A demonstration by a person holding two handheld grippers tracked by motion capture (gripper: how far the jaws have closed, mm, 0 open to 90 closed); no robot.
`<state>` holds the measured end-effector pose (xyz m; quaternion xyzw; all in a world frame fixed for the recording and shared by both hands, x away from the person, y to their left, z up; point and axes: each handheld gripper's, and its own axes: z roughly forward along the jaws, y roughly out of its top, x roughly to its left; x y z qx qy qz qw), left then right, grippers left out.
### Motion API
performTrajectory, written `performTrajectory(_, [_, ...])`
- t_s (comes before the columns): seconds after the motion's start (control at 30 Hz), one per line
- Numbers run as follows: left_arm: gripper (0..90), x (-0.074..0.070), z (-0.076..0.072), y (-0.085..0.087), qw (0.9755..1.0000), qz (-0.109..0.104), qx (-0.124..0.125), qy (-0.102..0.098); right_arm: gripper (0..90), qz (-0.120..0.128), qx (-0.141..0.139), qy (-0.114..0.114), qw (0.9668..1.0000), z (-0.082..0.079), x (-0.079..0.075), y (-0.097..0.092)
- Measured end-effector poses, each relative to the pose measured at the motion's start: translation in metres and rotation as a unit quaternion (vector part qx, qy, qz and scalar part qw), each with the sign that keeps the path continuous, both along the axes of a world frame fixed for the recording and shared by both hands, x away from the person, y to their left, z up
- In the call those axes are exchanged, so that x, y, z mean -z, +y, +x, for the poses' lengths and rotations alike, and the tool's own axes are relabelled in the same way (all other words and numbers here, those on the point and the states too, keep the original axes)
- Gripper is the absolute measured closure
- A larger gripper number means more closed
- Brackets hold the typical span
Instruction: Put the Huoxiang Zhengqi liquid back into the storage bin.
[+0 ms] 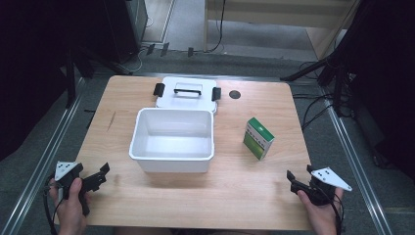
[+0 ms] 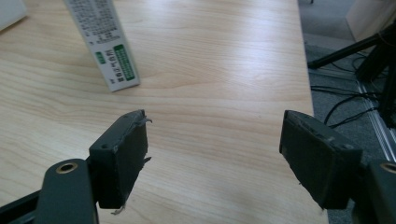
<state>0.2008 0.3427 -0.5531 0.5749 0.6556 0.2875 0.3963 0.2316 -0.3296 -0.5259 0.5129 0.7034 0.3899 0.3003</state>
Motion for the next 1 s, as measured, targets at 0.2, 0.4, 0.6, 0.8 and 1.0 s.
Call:
performTrajectory(0.2, [3.8,0.000,-0.001,-0.001,1.0000,0.003,0.001,-0.004,30.2,-0.024,-0.021,0.022,0.9992,0.009,-0.014,0.011])
performTrajectory(0.4, [3.9,0.000,-0.001,-0.001,1.0000,0.003,0.001,-0.003,31.2,-0.053,-0.051,0.058,0.9956,0.022,-0.029,0.022])
performTrajectory(0.6, [3.8,0.000,-0.001,-0.002,1.0000,0.005,-0.002,-0.004,31.3,-0.106,-0.077,0.123,0.9837,0.036,-0.037,0.035])
performTrajectory(0.8, [3.9,0.000,-0.001,-0.002,0.9999,0.010,0.001,-0.002,29.4,-0.160,-0.115,0.189,0.9619,0.052,-0.045,0.051])
performTrajectory(1.0, [3.9,0.000,-0.001,-0.003,0.9999,0.010,0.005,-0.003,26.2,-0.188,-0.119,0.251,0.9423,0.067,-0.056,0.064])
